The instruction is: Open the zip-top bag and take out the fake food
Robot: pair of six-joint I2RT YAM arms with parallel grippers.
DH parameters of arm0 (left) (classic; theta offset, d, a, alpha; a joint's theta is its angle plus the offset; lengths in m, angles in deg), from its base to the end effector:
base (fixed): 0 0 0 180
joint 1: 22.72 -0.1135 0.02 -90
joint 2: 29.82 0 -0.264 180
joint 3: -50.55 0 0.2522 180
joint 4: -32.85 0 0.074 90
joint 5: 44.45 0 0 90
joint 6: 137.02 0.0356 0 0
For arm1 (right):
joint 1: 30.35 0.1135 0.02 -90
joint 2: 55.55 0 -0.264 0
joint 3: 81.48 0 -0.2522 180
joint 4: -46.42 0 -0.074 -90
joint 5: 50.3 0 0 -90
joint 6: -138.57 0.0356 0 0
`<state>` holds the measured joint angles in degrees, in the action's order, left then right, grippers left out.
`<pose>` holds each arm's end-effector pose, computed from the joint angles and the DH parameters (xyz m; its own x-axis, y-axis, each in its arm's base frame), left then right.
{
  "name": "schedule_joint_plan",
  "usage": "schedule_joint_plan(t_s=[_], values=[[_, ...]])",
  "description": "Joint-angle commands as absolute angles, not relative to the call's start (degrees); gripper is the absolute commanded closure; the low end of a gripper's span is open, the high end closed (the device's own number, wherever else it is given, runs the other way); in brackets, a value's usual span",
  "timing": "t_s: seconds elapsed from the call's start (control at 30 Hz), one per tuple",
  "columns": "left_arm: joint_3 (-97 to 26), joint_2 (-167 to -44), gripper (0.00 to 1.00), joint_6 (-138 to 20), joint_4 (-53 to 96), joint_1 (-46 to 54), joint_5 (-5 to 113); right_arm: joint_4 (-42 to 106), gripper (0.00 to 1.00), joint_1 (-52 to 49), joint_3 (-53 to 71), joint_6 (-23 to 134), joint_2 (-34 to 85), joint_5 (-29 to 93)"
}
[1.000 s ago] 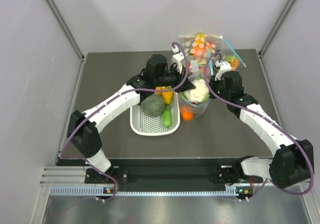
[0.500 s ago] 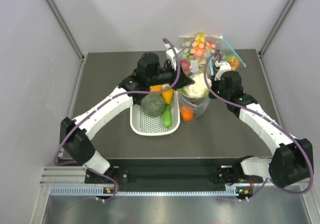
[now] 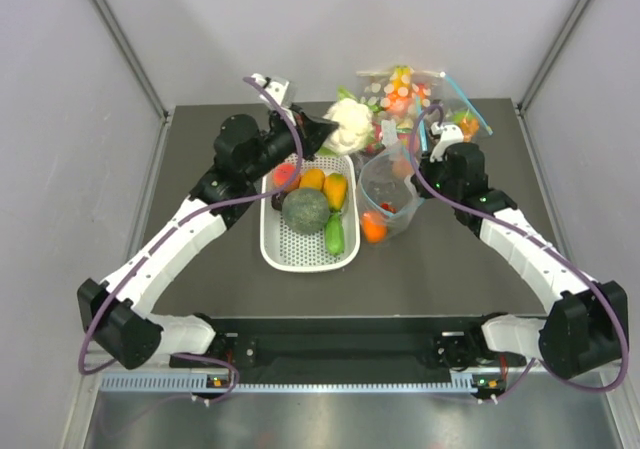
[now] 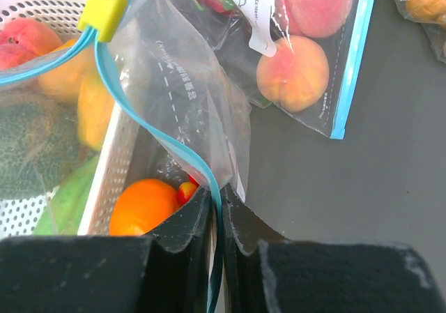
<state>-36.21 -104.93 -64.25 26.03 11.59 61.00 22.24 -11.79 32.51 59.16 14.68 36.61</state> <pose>0.2483 -0.1809 0.4287 -0.1594 -0.2368 -0.9584 0.7489 0.6035 -0.2737 0.2635 0.0905 0.2913 -0.5099 0.0224 -0.8600 -0.2737 0.9435 0.1869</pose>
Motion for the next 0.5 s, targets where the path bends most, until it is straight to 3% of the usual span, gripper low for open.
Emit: schedule_joint_plan(t_s=[0.0, 0.23, 0.47], values=[[-36.5, -101.3, 1.00, -60.5, 25.8, 8.4, 47.1, 22.4, 0.92, -12.0, 30.6, 59.0, 12.2, 36.1], [-31.3, -101.0, 1.00, -58.7, 14.7, 6.5, 31.9, 21.9, 0.92, -12.1, 31.5, 58.9, 11.2, 36.5], [-21.8, -94.0, 1.00, -57.3, 5.8, 8.7, 38.1, 21.9, 0.92, -12.0, 31.4, 58.6, 12.3, 36.6]])
